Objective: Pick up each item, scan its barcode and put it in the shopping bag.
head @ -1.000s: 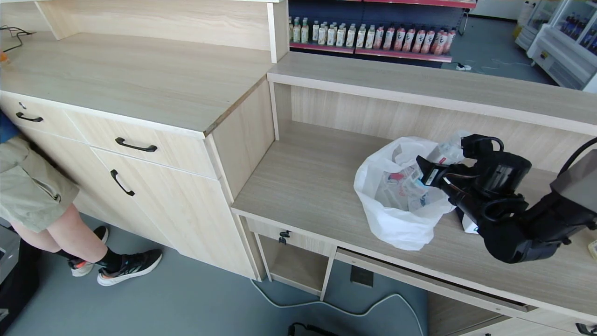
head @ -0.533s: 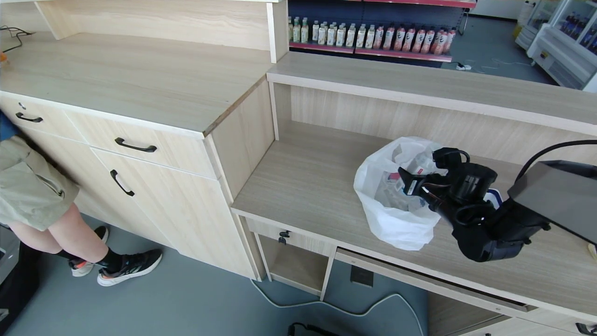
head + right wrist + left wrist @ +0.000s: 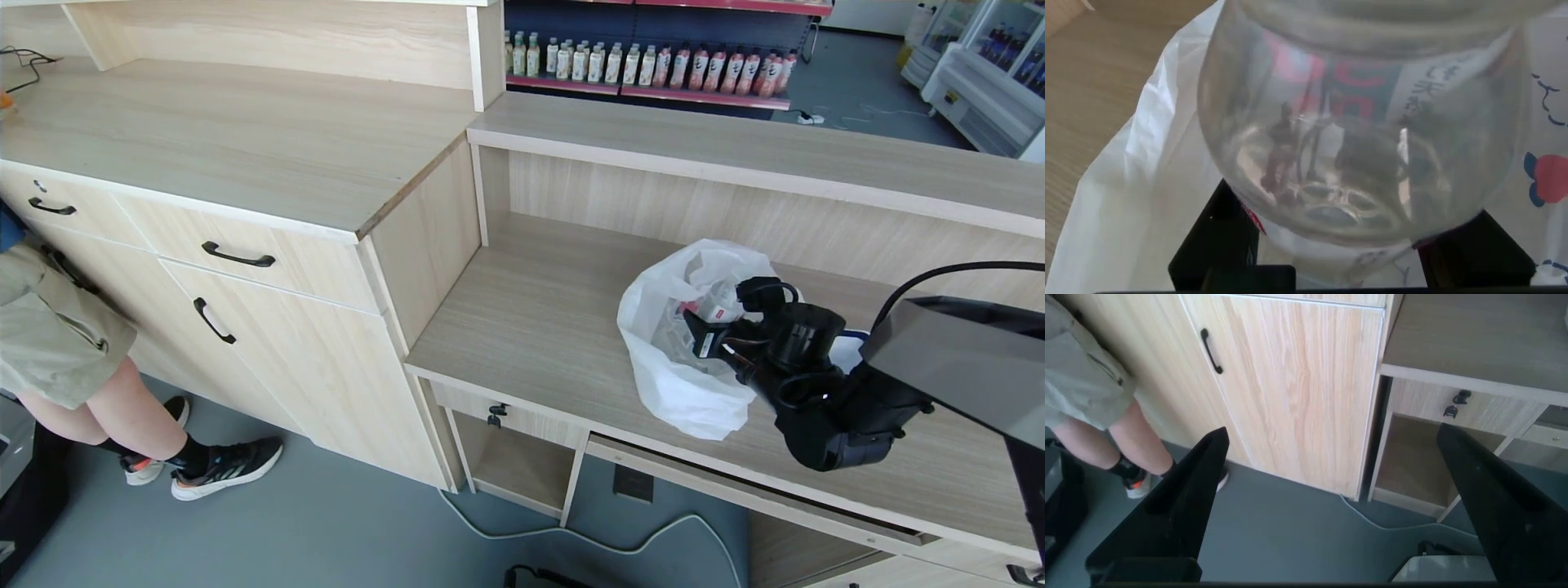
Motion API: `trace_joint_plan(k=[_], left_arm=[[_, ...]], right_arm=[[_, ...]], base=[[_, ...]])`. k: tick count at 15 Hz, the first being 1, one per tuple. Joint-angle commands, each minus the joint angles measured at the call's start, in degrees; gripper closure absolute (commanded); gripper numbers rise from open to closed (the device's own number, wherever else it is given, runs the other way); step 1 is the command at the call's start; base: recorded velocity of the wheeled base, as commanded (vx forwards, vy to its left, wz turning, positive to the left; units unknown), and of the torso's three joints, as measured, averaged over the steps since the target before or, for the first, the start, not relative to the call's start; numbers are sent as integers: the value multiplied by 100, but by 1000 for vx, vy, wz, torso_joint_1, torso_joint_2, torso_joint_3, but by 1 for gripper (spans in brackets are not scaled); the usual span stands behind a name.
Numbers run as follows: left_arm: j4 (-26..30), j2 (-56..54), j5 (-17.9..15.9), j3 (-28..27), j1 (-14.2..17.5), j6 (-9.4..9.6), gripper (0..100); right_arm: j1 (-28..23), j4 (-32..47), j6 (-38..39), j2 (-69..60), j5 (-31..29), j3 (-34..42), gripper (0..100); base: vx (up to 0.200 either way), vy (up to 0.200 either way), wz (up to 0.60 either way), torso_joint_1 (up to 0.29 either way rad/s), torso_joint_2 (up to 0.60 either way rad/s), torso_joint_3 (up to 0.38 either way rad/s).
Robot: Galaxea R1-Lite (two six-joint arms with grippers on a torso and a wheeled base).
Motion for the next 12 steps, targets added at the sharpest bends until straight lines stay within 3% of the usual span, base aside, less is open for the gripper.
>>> trace_joint_plan(k=[1,6,12], left_arm=[[-1,-2,2,0,0,-1,0],[-1,-2,2,0,0,-1,0],[-1,-2,2,0,0,-1,0]], right_arm=[[10,54,-8,63,1,1,0],[98,265,-218,-1247,317,54,0],[-490,1759,-1185,-5158,396,2585,0]], base=[[0,0,0,0,0,0],[0,0,0,0,0,0],[0,0,0,0,0,0]])
